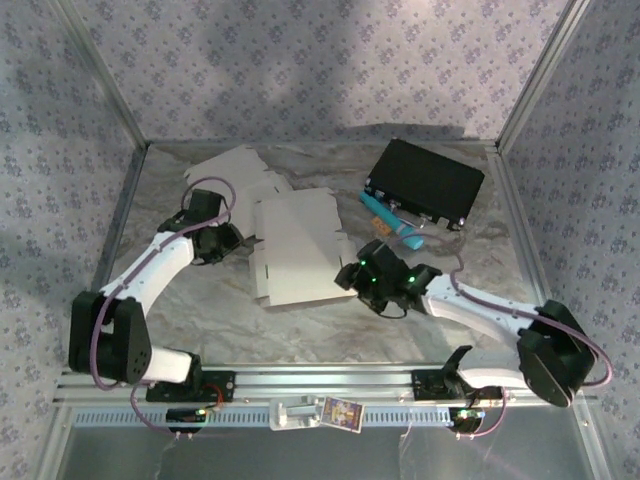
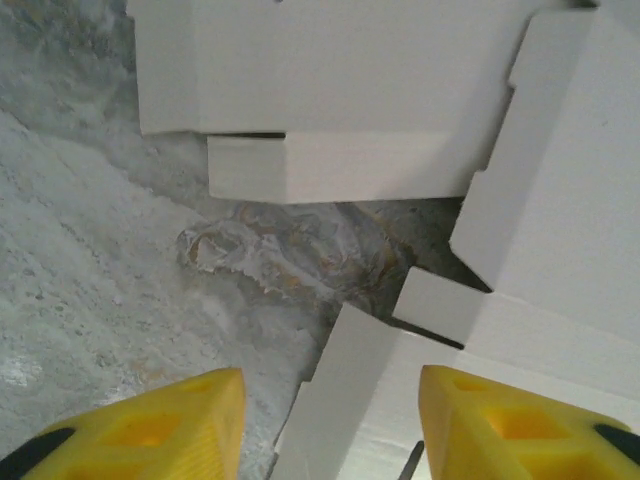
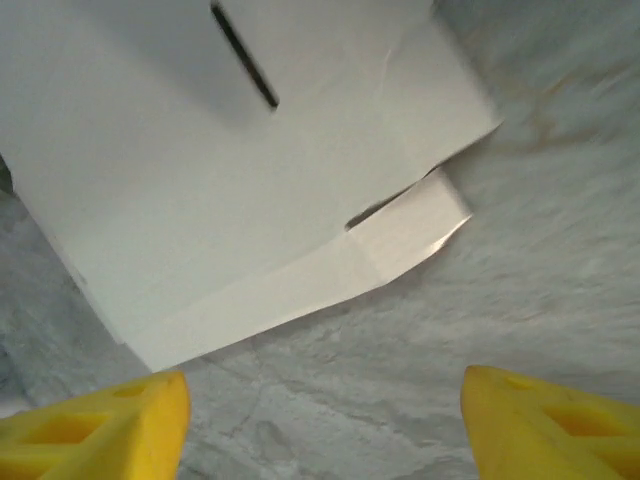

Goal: Fold the paper box

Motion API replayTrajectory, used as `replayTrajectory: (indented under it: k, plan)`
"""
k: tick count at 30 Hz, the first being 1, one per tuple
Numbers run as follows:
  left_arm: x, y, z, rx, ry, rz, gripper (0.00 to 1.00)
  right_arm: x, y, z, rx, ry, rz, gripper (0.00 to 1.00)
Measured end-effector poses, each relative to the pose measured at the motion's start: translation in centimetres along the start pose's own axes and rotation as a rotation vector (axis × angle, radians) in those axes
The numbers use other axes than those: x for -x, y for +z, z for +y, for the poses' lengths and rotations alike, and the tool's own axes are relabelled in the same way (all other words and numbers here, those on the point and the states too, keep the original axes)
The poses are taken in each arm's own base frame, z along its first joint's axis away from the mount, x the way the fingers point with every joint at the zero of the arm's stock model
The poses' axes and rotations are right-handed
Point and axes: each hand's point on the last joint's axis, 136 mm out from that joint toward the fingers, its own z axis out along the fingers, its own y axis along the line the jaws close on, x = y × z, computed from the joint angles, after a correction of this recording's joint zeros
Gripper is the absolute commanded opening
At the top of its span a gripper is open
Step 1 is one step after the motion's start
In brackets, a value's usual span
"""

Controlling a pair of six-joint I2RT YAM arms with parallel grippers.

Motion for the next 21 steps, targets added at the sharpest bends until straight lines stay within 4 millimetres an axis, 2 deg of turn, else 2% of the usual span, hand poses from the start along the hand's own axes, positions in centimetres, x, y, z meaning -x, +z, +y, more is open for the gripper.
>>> replayTrajectory:
  k: [4, 9, 12, 16, 21]
  plan:
    - [-0.3, 2.3, -1.0, -0.041, 0.006, 0.046, 0.40, -2.5, 2.1, 2.1, 0.117, 0.076, 0.034, 0.68]
    - [-1.2, 3.5, -1.7, -0.084, 0.017, 0.076, 0.39, -4.8, 5.2, 1.5, 0.150, 0.163, 0.062, 0.66]
    - [-1.8, 3.9, -1.9, -0.105, 0.025, 0.086, 0.39, -5.2, 6.7, 1.9, 0.170, 0.199, 0.064, 0.65]
    - [-3.0, 4.6, -1.4, -0.109, 0.029, 0.114, 0.38, -5.3, 7.4, 3.7, 0.230, 0.232, 0.071, 0.65]
    - [-3.9, 4.9, -1.0, -0.105, 0.031, 0.135, 0.37, -5.2, 8.0, 4.6, 0.277, 0.270, 0.068, 0.65]
